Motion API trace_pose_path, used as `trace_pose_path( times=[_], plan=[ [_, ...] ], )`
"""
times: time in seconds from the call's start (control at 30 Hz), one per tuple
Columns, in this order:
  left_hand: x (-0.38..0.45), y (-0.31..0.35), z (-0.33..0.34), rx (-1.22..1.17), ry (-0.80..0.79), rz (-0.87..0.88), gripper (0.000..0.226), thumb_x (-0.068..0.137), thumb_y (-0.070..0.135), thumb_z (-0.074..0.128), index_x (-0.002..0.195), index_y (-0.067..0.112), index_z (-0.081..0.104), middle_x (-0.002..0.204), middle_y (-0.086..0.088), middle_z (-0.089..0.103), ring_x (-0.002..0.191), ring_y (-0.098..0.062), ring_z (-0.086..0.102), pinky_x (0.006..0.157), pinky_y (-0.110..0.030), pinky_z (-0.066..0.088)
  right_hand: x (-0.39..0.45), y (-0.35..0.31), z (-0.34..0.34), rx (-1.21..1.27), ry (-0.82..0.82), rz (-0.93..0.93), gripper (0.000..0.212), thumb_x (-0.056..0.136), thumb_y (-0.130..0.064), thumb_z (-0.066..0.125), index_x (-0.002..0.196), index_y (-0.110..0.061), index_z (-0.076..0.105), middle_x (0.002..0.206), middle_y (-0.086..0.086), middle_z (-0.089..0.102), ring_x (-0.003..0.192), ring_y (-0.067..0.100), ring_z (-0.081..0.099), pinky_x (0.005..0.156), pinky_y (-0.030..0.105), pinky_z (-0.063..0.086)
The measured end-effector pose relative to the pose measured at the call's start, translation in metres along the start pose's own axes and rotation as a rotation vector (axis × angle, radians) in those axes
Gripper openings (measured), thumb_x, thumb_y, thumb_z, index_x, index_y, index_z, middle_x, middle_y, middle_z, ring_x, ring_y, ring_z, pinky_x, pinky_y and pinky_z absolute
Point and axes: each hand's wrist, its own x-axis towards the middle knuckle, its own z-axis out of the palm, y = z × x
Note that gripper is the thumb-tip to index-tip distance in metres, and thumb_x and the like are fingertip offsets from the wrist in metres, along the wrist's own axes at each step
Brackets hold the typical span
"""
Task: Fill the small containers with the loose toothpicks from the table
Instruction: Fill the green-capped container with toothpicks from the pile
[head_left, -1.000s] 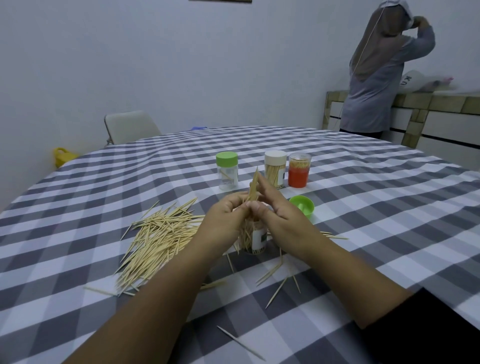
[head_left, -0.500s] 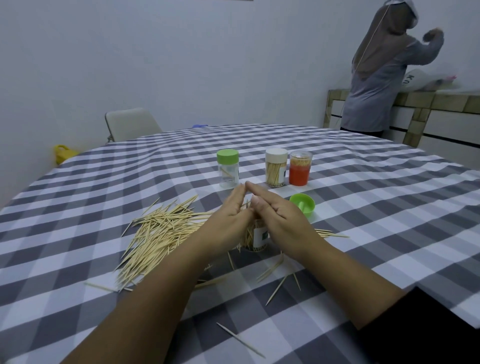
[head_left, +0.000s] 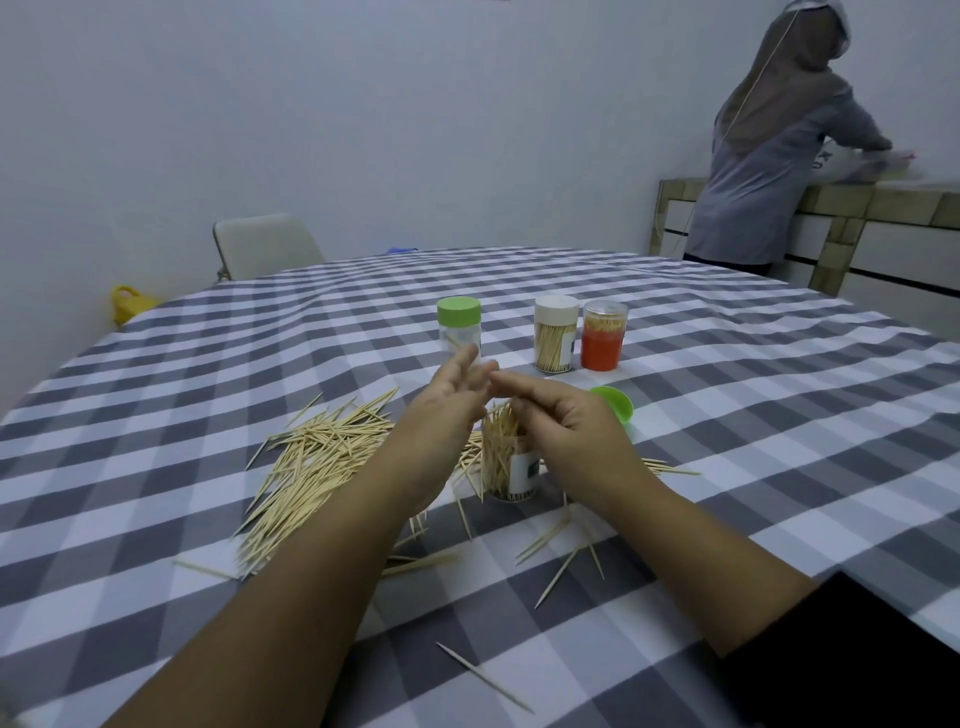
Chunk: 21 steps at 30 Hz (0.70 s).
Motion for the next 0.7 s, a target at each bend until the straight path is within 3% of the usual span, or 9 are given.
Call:
trace_pose_path(
  times=[0.17, 0.3, 0.37, 0.47, 0.53, 0.63, 0.7],
  plan=[
    [-0.0015, 0.0018, -0.0070, 0.275, -0.134, -0.086, 0.068, 0.085, 0.005, 0.048, 0.148, 0.024, 0.030, 0.142, -0.004, 0.048, 0.127, -0.021, 0.047, 0.109, -0.045, 0.037, 0.0014, -0.0026, -0.0020, 0.150, 0.121, 0.010, 0.030, 0.094, -0.003, 0.051, 0.108, -0.025, 0.064, 0.096, -0.013, 0.067, 0.083, -0.012, 0.061, 0.071, 0.007, 0.048],
    [-0.0048, -0.0003, -0.0048, 0.386, -0.210, -0.137, 0.057, 0.088, 0.000, 0.055, 0.133, 0.032, 0.042, 0.113, -0.005, 0.065, 0.106, -0.022, 0.063, 0.096, -0.042, 0.050, 0.0025, -0.0070, -0.0045, 0.209, 0.186, 0.024, 0.025, 0.095, -0.004, 0.050, 0.099, -0.024, 0.064, 0.087, -0.010, 0.068, 0.079, -0.011, 0.062, 0.066, 0.006, 0.048],
    [-0.0045, -0.0010, -0.0045, 0.453, -0.206, -0.115, 0.061, 0.085, 0.003, 0.060, 0.136, 0.029, 0.042, 0.111, -0.001, 0.064, 0.102, -0.018, 0.064, 0.094, -0.038, 0.052, 0.0026, -0.0074, -0.0051, 0.158, 0.236, 0.010, 0.026, 0.095, -0.005, 0.049, 0.097, -0.027, 0.063, 0.086, -0.009, 0.067, 0.076, -0.008, 0.061, 0.065, 0.007, 0.047],
    [-0.0051, -0.0009, -0.0060, 0.497, -0.191, -0.092, 0.077, 0.072, 0.022, 0.070, 0.142, 0.028, 0.038, 0.115, 0.004, 0.063, 0.098, -0.011, 0.065, 0.094, -0.035, 0.052, 0.0022, -0.0044, -0.0067, -0.066, 0.279, -0.064, 0.026, 0.095, -0.008, 0.048, 0.105, -0.029, 0.062, 0.091, -0.012, 0.062, 0.084, -0.002, 0.058, 0.070, 0.007, 0.046],
    [-0.0053, -0.0016, -0.0065, 0.510, -0.179, -0.080, 0.080, 0.065, 0.029, 0.072, 0.140, 0.028, 0.043, 0.115, 0.006, 0.065, 0.098, -0.009, 0.066, 0.095, -0.038, 0.051, 0.0016, -0.0023, -0.0063, -0.224, 0.253, -0.103, 0.029, 0.095, -0.010, 0.048, 0.116, -0.025, 0.061, 0.096, -0.013, 0.058, 0.092, 0.004, 0.056, 0.077, 0.015, 0.047],
    [-0.0040, -0.0032, -0.0063, 0.506, -0.180, -0.060, 0.062, 0.073, 0.021, 0.079, 0.128, 0.030, 0.051, 0.110, 0.008, 0.068, 0.099, -0.008, 0.066, 0.097, -0.039, 0.050, 0.0011, -0.0005, -0.0047, -0.332, 0.196, -0.122, 0.034, 0.096, -0.010, 0.046, 0.127, -0.017, 0.058, 0.103, -0.011, 0.052, 0.102, 0.008, 0.050, 0.088, 0.027, 0.046],
    [-0.0028, -0.0050, -0.0064, 0.494, -0.183, -0.045, 0.052, 0.076, 0.017, 0.078, 0.118, 0.035, 0.054, 0.107, 0.009, 0.069, 0.098, -0.008, 0.066, 0.097, -0.040, 0.050, 0.0014, -0.0015, -0.0054, -0.303, 0.128, -0.104, 0.036, 0.098, -0.013, 0.042, 0.132, -0.016, 0.054, 0.115, -0.007, 0.053, 0.110, 0.002, 0.043, 0.098, 0.024, 0.039]
  ],
)
